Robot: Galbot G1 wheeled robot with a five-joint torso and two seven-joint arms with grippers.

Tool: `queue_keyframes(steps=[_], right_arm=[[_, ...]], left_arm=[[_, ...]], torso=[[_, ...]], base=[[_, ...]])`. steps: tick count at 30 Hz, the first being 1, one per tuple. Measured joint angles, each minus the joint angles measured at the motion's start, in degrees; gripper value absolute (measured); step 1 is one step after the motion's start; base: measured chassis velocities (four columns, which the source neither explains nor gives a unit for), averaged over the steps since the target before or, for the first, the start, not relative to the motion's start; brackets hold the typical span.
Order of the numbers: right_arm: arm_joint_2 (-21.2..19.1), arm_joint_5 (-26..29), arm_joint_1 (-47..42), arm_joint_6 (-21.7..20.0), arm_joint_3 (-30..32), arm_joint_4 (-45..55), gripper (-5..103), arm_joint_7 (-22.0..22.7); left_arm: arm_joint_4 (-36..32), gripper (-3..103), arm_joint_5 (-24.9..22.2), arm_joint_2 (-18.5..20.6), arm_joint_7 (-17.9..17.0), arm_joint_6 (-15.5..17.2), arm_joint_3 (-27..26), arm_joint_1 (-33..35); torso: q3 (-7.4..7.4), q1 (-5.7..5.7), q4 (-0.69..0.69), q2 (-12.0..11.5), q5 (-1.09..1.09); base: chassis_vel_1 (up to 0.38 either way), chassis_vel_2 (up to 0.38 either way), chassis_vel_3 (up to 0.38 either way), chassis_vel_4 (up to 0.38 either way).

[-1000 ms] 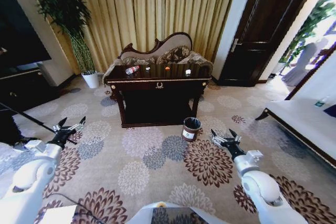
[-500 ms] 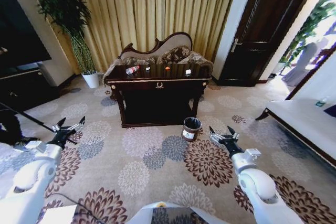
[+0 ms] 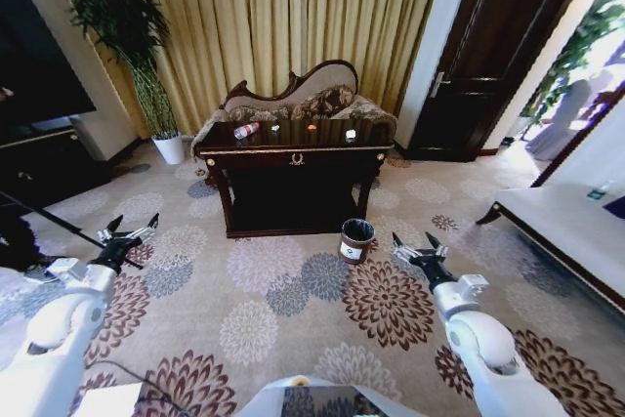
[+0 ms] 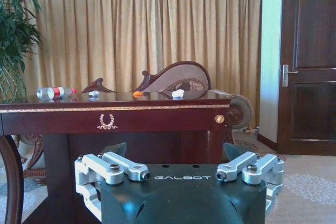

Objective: Move to the front of the table and place the trash on the table into the trash bin.

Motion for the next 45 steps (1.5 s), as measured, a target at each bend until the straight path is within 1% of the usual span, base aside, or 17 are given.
queue_keyframes(steps=[10,13,16,18,29,37,45], right_arm=[[-0.27,-0.03,0.97,-0.26,-0.74,0.44,100,0.27],[-1.45,1.05,0.96,-0.74,-0.06,1.37,100,0.96],[-1.8,1.51,0.9,-0.98,0.09,1.7,100,1.24],[-2.41,2.44,1.18,-1.56,0.22,2.41,100,1.97],[-4.46,5.91,2.71,-4.66,0.42,5.29,100,4.45],[-6.46,8.31,3.52,-5.96,1.06,6.2,100,5.38],[-6.18,8.33,4.19,-5.97,0.22,5.72,100,5.12]], left_arm=[[0.38,100,-1.08,0.86,0.2,-0.37,-0.98,-0.2],[-0.6,100,-1.62,1.66,0.14,1.17,-1.68,-0.18],[-0.98,100,-1.67,1.9,0.08,1.77,-1.85,-0.05],[-1.85,100,-1.87,2.34,-0.5,2.9,-2.13,0.04],[-4.7,100,-4.49,4.34,-2.71,6.28,-3.28,-0.11],[-4.82,100,-4.73,5.11,-3.11,6.66,-3.51,-0.36],[-4.82,100,-4.68,5.57,-3.18,6.66,-3.48,-0.17]], torso=[[0.0,0.0,0.0,0.0,0.0],[0.0,0.0,0.0,0.0,0.0],[0.0,0.01,0.0,-0.01,0.0],[0.01,0.01,0.0,-0.01,0.0],[0.0,0.0,-0.01,0.0,0.0],[0.0,0.01,-0.01,0.0,-0.01],[0.0,0.0,0.0,0.01,0.01]], base=[[-0.032,0.027,0.027,-0.025],[-0.069,0.076,0.082,-0.076],[-0.078,0.08,0.082,-0.066],[-0.05,0.059,0.059,-0.07],[-0.081,0.06,0.054,-0.063],[-0.115,0.107,0.124,-0.108],[-0.136,0.142,0.129,-0.132]])
